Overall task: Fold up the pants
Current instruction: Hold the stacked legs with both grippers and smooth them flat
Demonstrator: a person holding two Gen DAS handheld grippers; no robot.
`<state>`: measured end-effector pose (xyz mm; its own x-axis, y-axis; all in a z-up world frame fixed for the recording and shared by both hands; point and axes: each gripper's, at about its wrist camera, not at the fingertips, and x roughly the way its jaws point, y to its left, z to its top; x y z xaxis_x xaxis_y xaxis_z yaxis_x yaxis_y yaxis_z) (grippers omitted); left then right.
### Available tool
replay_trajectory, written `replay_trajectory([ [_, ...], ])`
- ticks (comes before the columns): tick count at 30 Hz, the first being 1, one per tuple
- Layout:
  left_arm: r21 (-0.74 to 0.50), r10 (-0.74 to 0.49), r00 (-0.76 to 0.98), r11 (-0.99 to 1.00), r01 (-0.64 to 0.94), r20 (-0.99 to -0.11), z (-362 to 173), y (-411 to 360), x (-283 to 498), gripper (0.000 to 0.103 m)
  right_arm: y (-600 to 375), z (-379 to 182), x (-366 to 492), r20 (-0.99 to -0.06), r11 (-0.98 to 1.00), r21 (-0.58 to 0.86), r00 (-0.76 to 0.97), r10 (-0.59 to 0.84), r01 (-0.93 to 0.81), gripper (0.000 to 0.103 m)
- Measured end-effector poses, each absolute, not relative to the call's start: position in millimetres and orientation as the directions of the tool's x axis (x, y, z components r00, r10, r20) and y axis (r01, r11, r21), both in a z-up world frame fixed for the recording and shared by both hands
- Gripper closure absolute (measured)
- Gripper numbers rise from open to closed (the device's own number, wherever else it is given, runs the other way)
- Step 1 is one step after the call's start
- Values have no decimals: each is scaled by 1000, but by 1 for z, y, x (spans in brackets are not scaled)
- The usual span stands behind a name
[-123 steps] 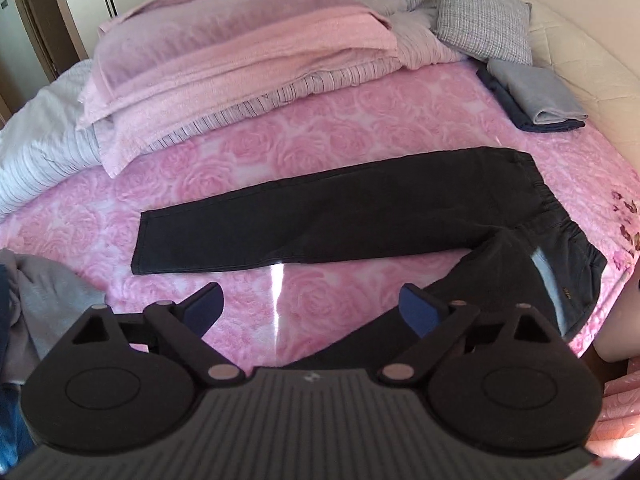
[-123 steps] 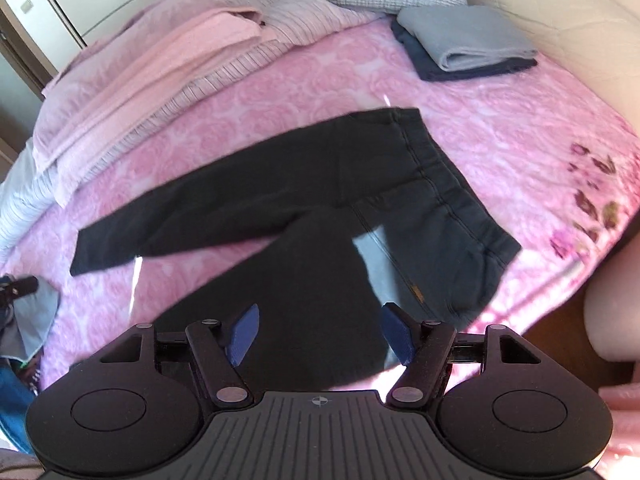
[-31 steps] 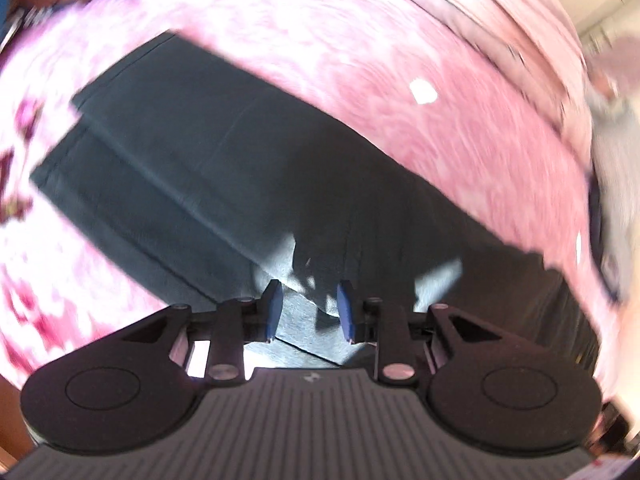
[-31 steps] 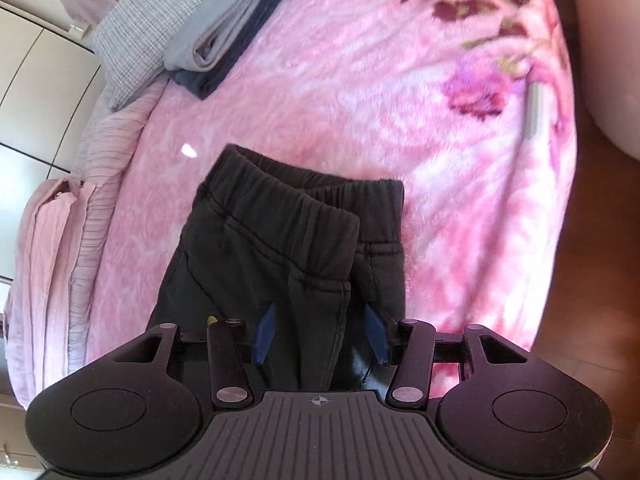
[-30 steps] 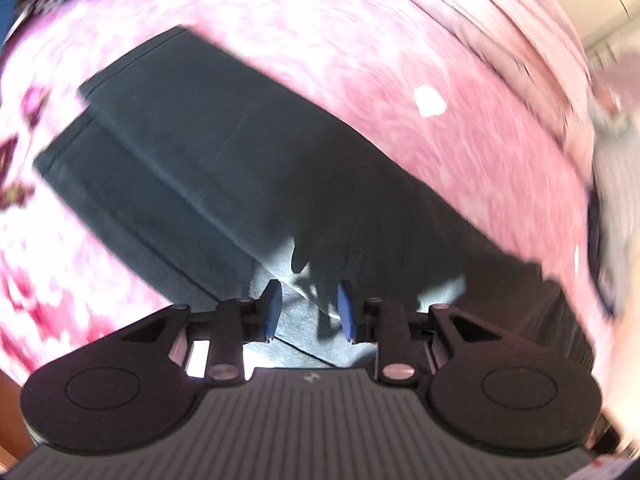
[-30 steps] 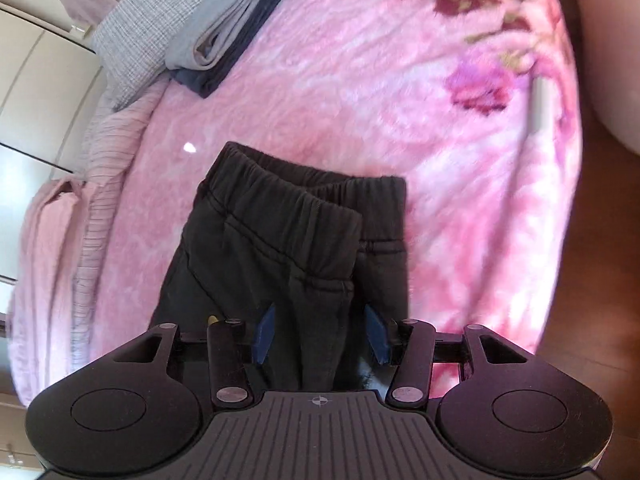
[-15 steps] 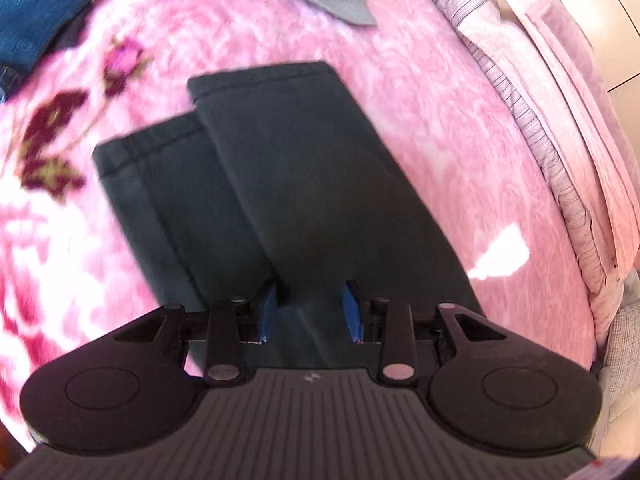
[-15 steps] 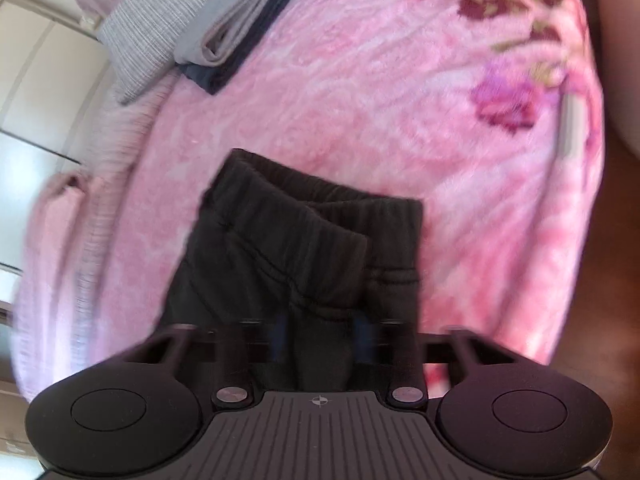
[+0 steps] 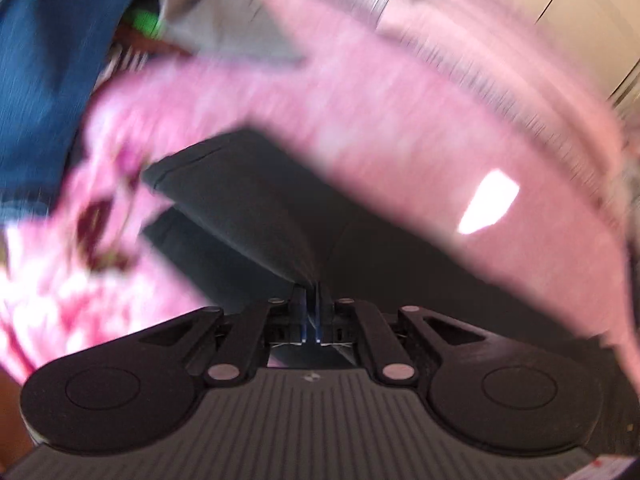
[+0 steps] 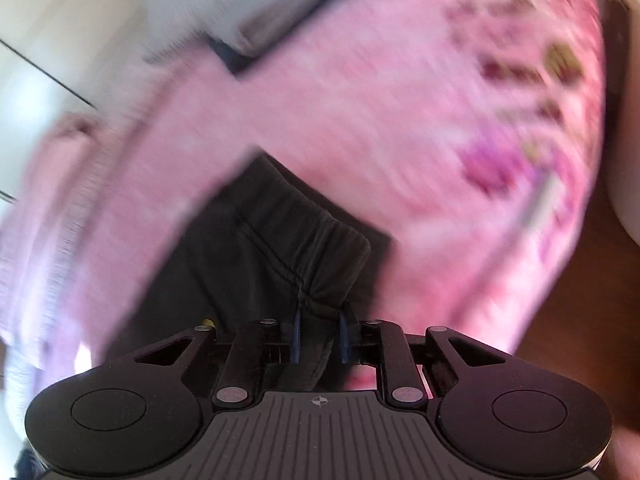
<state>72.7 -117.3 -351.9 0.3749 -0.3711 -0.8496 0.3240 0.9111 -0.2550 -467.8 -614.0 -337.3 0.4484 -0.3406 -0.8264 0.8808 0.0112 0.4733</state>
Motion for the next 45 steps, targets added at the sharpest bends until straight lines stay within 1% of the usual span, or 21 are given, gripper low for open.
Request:
replay_trajectory([
  [1, -238, -346, 367, 921, 309, -864, -360, -117, 70, 101, -612, -343, -471, -825, -9, 481, 449, -344, 877, 88],
  [4, -237, -341, 387, 927, 292, -857, -361, -120, 68, 101, -611, -343, -476, -800, -26, 523, 479, -361, 852, 88],
  [6, -226, -342, 394, 923, 311, -853, -357, -122, 66, 101, -612, -339, -475, -793, -1, 524, 488, -364, 852, 88],
  [8, -220, -341, 392, 921, 320, -855, -357, -123, 66, 101, -613, -329, -474, -765, 18, 553, 517, -385, 833, 88],
  [9, -223, -342, 393, 922, 318, -854, -356, -123, 66, 101, -612, -320, -472, -730, 50, 579, 545, -413, 813, 88],
  [12, -213, -333, 402, 925, 314, -853, -354, -126, 61, 101, -606, -292, -467, -568, 185, 673, 660, -492, 716, 88],
  [13, -204, -327, 408, 927, 315, -852, -355, -127, 60, 101, -605, -289, -467, -554, 179, 681, 660, -507, 710, 88],
  [14, -200, -321, 410, 929, 311, -854, -357, -127, 59, 101, -606, -294, -468, -577, 154, 671, 642, -505, 725, 88],
  [15, -197, -316, 410, 931, 306, -856, -360, -128, 59, 101, -609, -304, -469, -627, 120, 643, 610, -485, 756, 88],
  [17, -188, -308, 412, 933, 307, -857, -363, -129, 57, 101, -614, -336, -476, -755, 26, 560, 523, -396, 828, 88],
  [18, -184, -307, 414, 933, 310, -857, -363, -129, 57, 101, -614, -350, -478, -798, -9, 520, 483, -361, 854, 88],
  [24, -176, -316, 402, 921, 347, -859, -361, -130, 59, 100, -616, -352, -471, -807, 15, 493, 464, -366, 870, 88],
  [28, -206, -326, 410, 928, 310, -852, -363, -127, 56, 100, -614, -353, -469, -808, 11, 489, 457, -372, 872, 88],
  [33, -267, -363, 410, 924, 274, -837, -364, -116, 59, 91, -612, -351, -468, -819, -2, 472, 437, -371, 882, 87],
  [34, -275, -366, 415, 925, 263, -833, -364, -113, 60, 88, -612, -351, -467, -821, 2, 467, 434, -370, 884, 87],
  [36, -305, -376, 418, 925, 227, -827, -365, -107, 65, 88, -614, -351, -466, -825, 5, 461, 430, -367, 888, 87],
  [37, -319, -379, 420, 925, 208, -825, -365, -105, 68, 89, -615, -351, -466, -827, 7, 456, 427, -365, 890, 87],
  [38, -336, -389, 418, 921, 196, -821, -365, -102, 71, 92, -615, -349, -465, -829, 12, 452, 425, -365, 892, 88],
  [39, -342, -393, 412, 919, 196, -822, -366, -102, 73, 99, -616, -346, -464, -830, 24, 442, 419, -367, 897, 88],
  [40, -350, -405, 408, 914, 205, -818, -364, -101, 74, 101, -617, -341, -463, -828, 42, 436, 419, -373, 899, 88],
  [45, -393, -464, 410, 885, 248, -785, -351, -90, 66, 101, -621, -325, -470, -817, 74, 433, 426, -388, 898, 89],
])
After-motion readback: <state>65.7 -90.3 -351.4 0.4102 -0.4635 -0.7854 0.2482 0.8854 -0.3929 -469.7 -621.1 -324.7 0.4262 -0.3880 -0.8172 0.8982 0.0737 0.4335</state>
